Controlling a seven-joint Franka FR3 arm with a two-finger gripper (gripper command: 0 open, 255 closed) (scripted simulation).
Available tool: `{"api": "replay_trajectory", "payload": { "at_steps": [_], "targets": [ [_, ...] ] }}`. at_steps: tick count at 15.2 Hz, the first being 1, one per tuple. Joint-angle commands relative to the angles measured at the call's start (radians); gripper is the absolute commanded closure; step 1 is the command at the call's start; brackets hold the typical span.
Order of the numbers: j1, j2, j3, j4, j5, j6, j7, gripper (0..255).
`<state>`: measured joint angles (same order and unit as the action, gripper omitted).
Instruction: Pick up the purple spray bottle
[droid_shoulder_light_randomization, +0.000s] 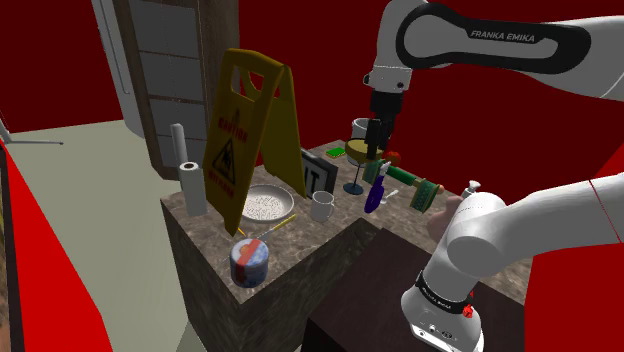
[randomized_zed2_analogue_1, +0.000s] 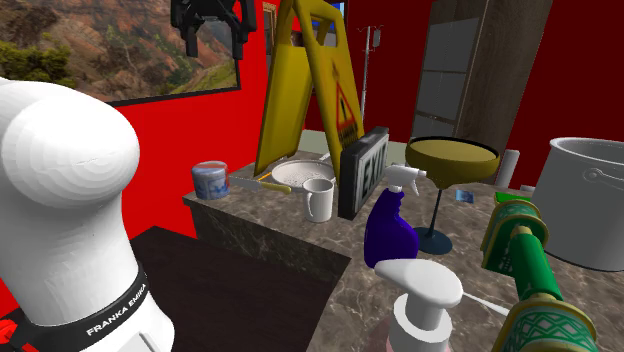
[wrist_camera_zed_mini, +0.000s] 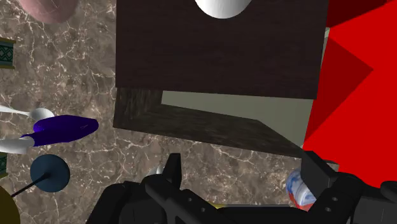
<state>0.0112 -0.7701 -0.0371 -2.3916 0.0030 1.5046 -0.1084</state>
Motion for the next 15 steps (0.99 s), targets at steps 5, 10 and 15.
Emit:
{"api": "replay_trajectory", "payload": {
  "at_steps": [5,10,15],
  "targets": [
    [0.001,-0.075,-0.081,-0.113,-0.106,0.075,-0.180,0],
    [-0.015,-0.125,-0.200,-0.219,-0.247,0.195,-0.409,0],
    [-0.039,-0.108,-0.338,-0.278,-0.383,0.351,-0.641,0]
  ]
}}
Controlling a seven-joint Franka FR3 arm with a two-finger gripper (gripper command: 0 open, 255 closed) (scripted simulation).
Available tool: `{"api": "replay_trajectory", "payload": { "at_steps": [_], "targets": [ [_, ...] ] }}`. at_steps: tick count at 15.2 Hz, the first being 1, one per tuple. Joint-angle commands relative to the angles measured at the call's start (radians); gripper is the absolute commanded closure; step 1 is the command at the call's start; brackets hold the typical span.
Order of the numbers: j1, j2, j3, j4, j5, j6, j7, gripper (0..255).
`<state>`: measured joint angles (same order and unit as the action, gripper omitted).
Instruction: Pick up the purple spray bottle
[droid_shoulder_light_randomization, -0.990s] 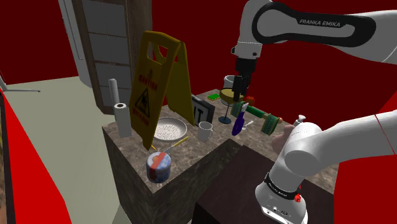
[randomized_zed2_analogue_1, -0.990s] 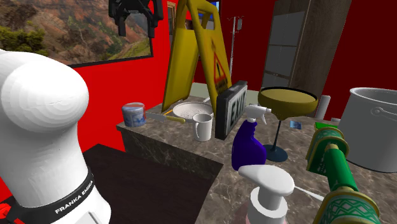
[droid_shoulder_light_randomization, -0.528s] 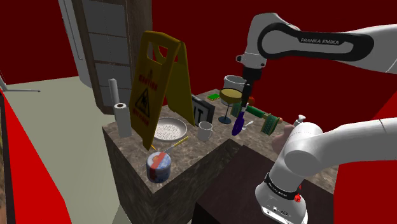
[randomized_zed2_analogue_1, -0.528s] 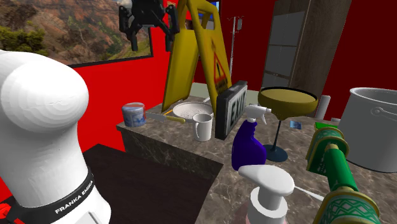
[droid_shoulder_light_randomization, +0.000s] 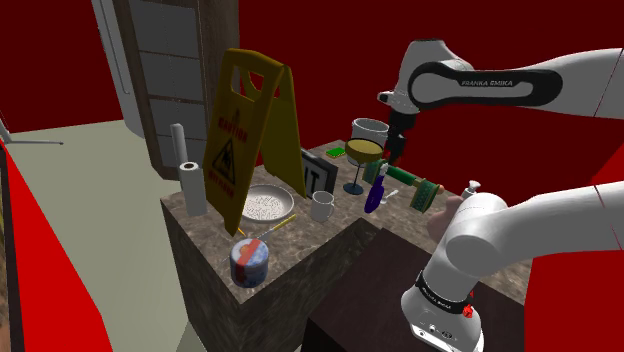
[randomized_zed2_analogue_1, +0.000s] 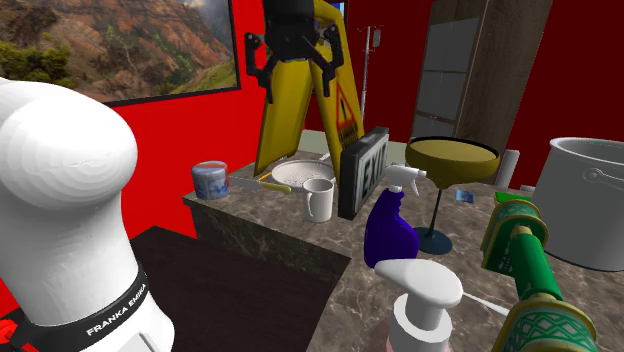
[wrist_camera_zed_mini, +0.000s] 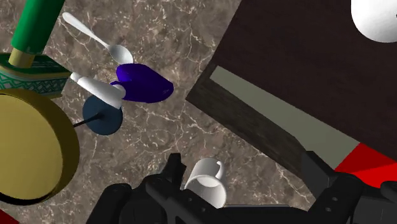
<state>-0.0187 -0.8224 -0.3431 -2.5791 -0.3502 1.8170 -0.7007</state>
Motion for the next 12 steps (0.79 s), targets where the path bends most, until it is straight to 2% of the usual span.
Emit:
{"api": "replay_trajectory", "payload": {
  "at_steps": [1,7,12],
  "targets": [
    [-0.011,-0.044,-0.063,-0.096,-0.055,0.074,-0.094,0],
    [0.013,0.086,-0.262,-0.081,-0.175,0.304,-0.363,0],
    [0.116,0.243,-0.460,-0.010,-0.205,0.499,-0.593,0]
  ]
}}
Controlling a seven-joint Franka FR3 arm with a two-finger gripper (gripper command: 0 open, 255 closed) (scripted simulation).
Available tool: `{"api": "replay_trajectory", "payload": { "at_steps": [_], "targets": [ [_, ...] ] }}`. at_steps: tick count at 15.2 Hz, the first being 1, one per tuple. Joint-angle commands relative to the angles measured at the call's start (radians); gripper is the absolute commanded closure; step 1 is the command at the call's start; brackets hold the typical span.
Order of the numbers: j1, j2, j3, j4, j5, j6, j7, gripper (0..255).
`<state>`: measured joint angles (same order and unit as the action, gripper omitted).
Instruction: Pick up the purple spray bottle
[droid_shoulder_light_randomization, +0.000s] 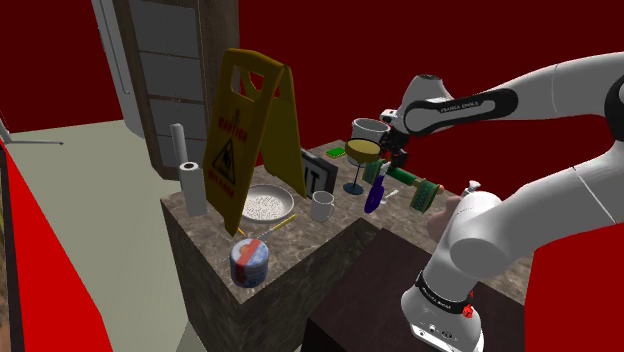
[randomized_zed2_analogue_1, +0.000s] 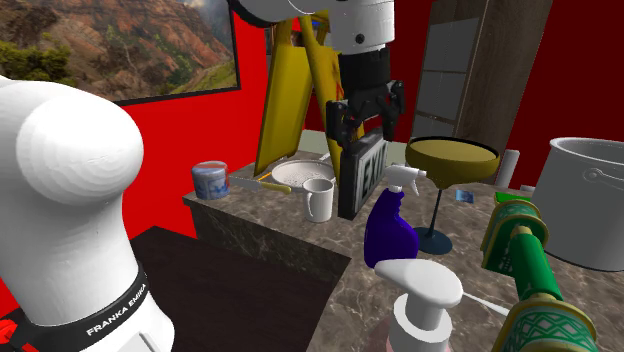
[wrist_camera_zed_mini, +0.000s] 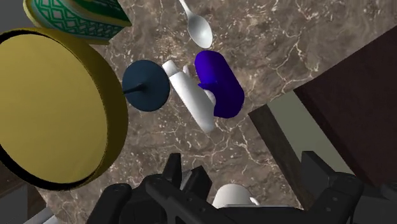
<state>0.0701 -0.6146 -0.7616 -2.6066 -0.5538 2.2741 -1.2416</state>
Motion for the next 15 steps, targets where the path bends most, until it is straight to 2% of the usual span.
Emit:
{"api": "replay_trajectory", "payload": {
  "at_steps": [1,2,9,11,12,15],
  "targets": [
    [0.058,0.069,-0.086,0.037,0.006,0.080,-0.102,0],
    [0.090,0.100,-0.127,0.055,0.016,0.112,-0.148,0],
    [0.121,0.176,-0.196,0.010,0.014,0.234,-0.155,0],
    [0.124,0.184,-0.203,0.006,0.015,0.245,-0.156,0],
    [0.126,0.185,-0.205,0.008,0.016,0.245,-0.158,255],
    [0.125,0.184,-0.204,0.009,0.016,0.243,-0.158,255]
  ]
}}
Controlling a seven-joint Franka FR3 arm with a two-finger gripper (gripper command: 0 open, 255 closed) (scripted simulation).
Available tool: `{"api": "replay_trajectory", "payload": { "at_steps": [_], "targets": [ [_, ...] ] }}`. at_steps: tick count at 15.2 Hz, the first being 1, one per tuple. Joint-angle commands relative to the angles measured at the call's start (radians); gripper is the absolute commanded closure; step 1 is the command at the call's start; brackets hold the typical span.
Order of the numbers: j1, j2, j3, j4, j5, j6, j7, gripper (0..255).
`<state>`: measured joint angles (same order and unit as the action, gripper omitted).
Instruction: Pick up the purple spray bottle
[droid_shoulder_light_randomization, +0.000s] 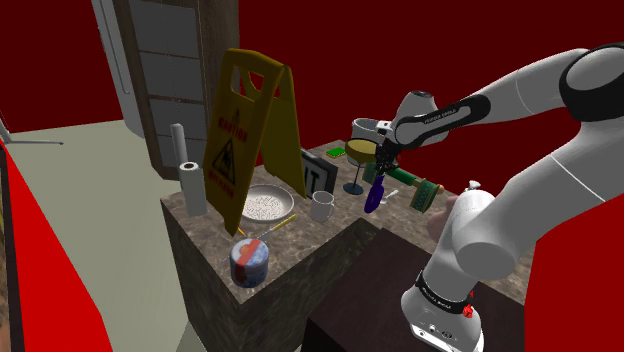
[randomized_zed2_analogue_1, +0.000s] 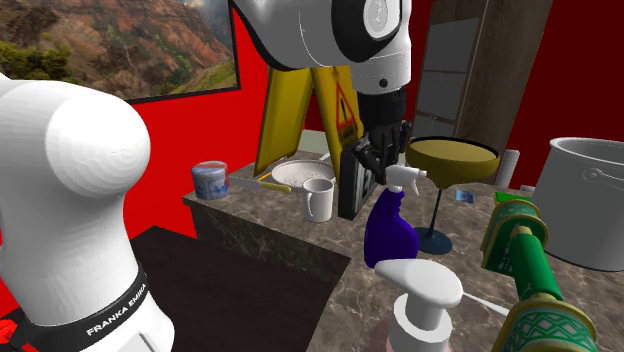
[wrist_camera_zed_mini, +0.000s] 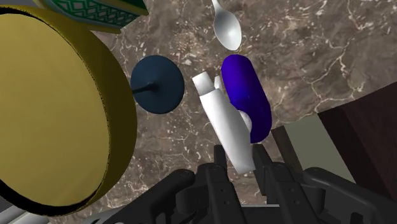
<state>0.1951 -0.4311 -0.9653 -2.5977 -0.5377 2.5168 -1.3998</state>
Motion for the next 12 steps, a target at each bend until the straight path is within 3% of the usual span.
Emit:
{"api": "replay_trajectory", "payload": {
  "at_steps": [1,6,12],
  "targets": [
    [0.000,0.000,0.000,0.000,0.000,0.000,0.000,255],
    [-0.001,0.000,0.001,-0.003,-0.001,0.002,0.002,255],
    [-0.029,-0.069,0.062,0.035,-0.003,-0.104,0.010,255]
  ]
}}
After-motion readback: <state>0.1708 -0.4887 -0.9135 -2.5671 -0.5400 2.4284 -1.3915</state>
